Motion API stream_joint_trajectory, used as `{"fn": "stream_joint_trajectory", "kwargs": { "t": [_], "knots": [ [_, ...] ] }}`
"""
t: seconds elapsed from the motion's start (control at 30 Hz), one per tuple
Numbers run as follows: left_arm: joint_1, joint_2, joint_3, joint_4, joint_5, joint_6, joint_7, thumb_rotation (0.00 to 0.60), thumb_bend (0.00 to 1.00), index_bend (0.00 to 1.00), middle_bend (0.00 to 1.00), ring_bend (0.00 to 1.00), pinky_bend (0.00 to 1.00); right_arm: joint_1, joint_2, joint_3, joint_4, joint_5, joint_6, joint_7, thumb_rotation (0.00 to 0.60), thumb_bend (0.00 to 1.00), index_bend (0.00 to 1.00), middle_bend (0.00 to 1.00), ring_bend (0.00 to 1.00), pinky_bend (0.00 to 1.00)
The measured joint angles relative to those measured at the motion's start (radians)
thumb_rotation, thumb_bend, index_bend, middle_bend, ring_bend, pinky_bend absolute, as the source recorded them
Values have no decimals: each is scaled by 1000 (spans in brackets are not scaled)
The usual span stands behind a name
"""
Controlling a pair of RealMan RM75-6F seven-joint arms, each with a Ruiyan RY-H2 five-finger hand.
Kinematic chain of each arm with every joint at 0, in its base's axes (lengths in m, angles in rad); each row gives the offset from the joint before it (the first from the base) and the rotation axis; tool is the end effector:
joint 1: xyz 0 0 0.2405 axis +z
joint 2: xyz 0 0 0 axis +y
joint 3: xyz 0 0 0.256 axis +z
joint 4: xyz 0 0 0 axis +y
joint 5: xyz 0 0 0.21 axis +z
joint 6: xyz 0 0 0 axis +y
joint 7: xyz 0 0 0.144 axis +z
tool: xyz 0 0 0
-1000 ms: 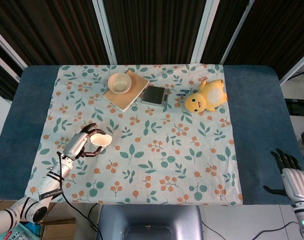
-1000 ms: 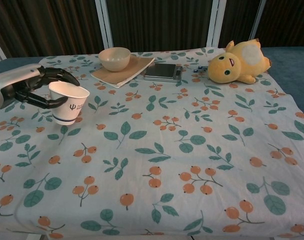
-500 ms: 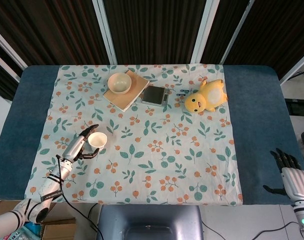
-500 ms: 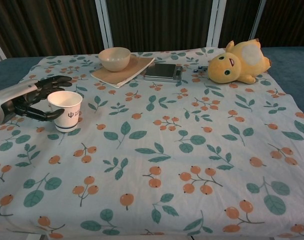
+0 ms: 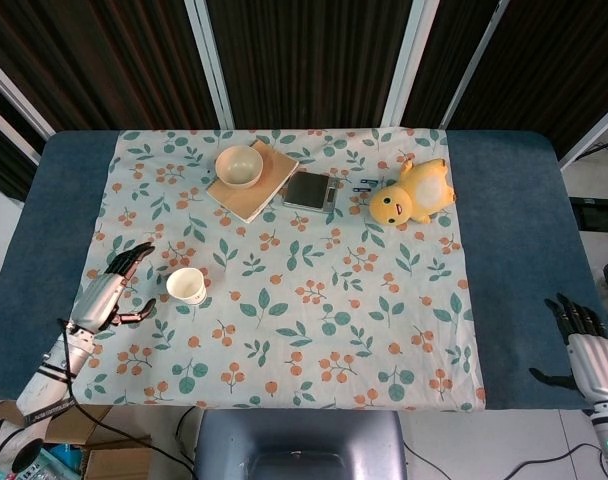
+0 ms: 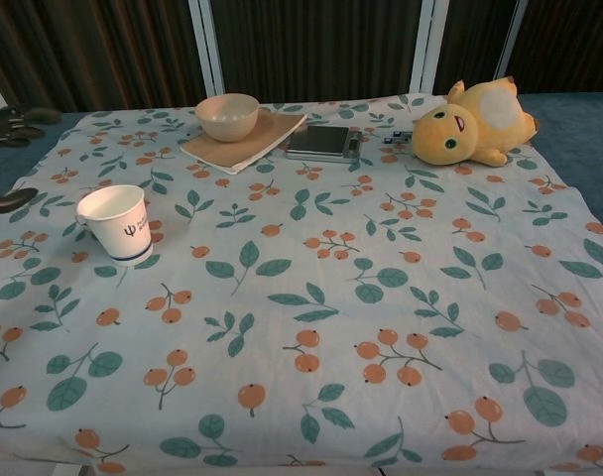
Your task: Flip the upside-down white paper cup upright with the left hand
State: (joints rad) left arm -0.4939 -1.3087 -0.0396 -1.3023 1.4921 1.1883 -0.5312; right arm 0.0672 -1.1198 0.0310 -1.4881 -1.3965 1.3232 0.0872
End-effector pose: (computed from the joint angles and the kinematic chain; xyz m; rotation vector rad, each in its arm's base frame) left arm -0.2741 0.3100 0.0899 -1.5956 -1.2343 -1.2243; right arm -0.3635 -0.1697 0.1572 1.3534 -1.0608 0.7071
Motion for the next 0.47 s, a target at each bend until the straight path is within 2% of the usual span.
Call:
{"fn": "stream_joint_trajectory", "kwargs": {
  "t": [0.13, 0.27, 0.37, 0.47],
  "knots": [
    [78, 71, 31, -70, -21, 69, 245, 600, 377, 0, 0, 0, 0, -19, -25, 2, 34, -26, 63, 25, 600, 137, 0, 0, 0, 0],
    [214, 125, 66, -151, -61, 176, 479, 600, 374, 0, 0, 0, 0, -40, -48, -2, 71, -45, 94, 71, 600, 137, 0, 0, 0, 0],
    [317, 137, 93, -154, -78, 274, 535, 600, 372, 0, 0, 0, 0, -50, -65, -5, 96, -57, 115, 80, 600, 137, 0, 0, 0, 0],
    [406, 143, 116, -141, -80, 363, 503, 600, 372, 0, 0, 0, 0, -56, -76, -7, 107, -74, 134, 85, 600, 137, 0, 0, 0, 0]
  ]
}}
